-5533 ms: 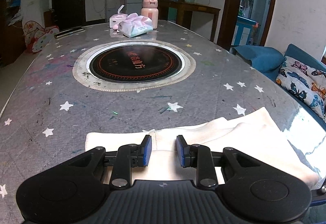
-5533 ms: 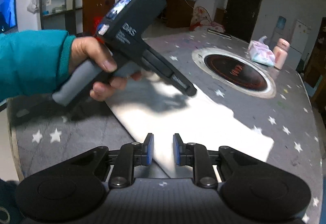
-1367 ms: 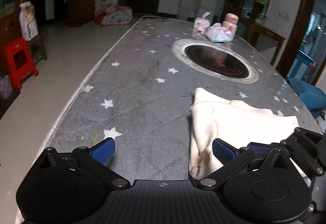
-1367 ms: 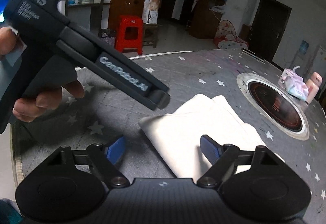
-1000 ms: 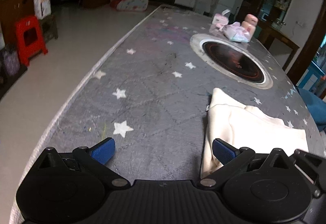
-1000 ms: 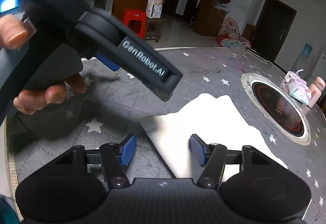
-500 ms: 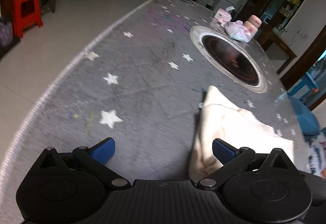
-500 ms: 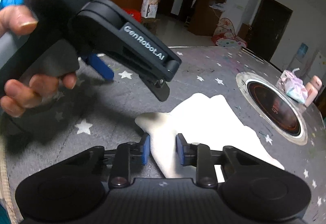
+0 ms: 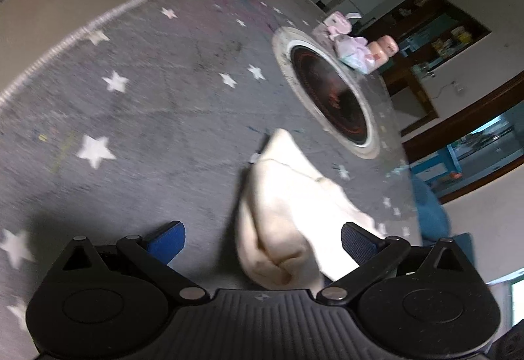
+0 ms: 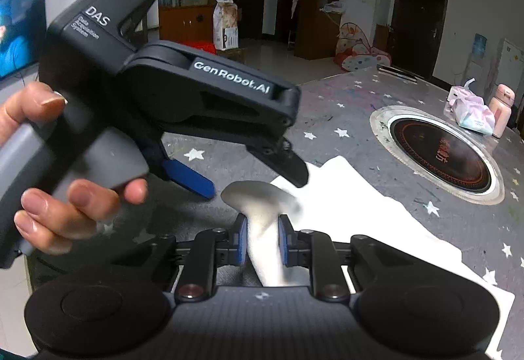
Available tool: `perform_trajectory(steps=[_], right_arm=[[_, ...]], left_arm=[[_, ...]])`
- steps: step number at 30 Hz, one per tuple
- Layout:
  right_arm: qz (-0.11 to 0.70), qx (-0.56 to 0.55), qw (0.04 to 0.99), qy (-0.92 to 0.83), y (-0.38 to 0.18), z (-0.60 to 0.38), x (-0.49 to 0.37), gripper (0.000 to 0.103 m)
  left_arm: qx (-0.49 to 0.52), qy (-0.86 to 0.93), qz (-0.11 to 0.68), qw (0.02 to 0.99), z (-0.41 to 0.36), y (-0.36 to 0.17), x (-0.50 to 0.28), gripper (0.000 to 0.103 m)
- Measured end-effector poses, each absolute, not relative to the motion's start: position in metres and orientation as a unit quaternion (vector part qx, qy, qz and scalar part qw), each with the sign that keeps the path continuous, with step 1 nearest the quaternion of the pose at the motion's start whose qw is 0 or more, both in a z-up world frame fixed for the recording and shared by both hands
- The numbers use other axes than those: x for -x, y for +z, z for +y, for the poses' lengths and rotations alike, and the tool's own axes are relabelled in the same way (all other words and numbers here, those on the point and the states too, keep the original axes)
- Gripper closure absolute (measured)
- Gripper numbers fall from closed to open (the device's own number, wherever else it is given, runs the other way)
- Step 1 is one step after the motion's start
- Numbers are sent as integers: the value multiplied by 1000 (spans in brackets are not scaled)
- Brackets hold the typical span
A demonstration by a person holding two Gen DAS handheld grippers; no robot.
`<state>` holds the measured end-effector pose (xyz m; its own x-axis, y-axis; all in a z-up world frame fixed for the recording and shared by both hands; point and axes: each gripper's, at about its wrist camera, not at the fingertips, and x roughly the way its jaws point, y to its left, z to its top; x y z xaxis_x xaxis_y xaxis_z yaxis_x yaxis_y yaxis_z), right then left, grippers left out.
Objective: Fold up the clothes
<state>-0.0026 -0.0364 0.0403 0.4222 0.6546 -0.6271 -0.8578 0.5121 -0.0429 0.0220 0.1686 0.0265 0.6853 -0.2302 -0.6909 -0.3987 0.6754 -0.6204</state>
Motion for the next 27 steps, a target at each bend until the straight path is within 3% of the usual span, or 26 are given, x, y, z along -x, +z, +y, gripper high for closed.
perform_trajectory(steps=[4,8,13,17,20,27], right_arm=[[277,167,825,463,45,-42,4,86],[272,158,826,467,50,-47,6,87],[268,155,826,472,52,-53,7,87],[268,152,824,476,51,-55,10,87],[274,154,820,478,48,-54,10,87],[288,143,819,475,46,-64,10,78]], left_arm=[[415,33,391,821,163,23,-27,4],[424,24,387,818,160,21,-30,22],[432,22,384,815,160,16,-29,36],[436,16,388,812,159,11,-28,59],[429,17,389,815,158,9,-28,70],[414,18,390,822,157,6,-26,79]])
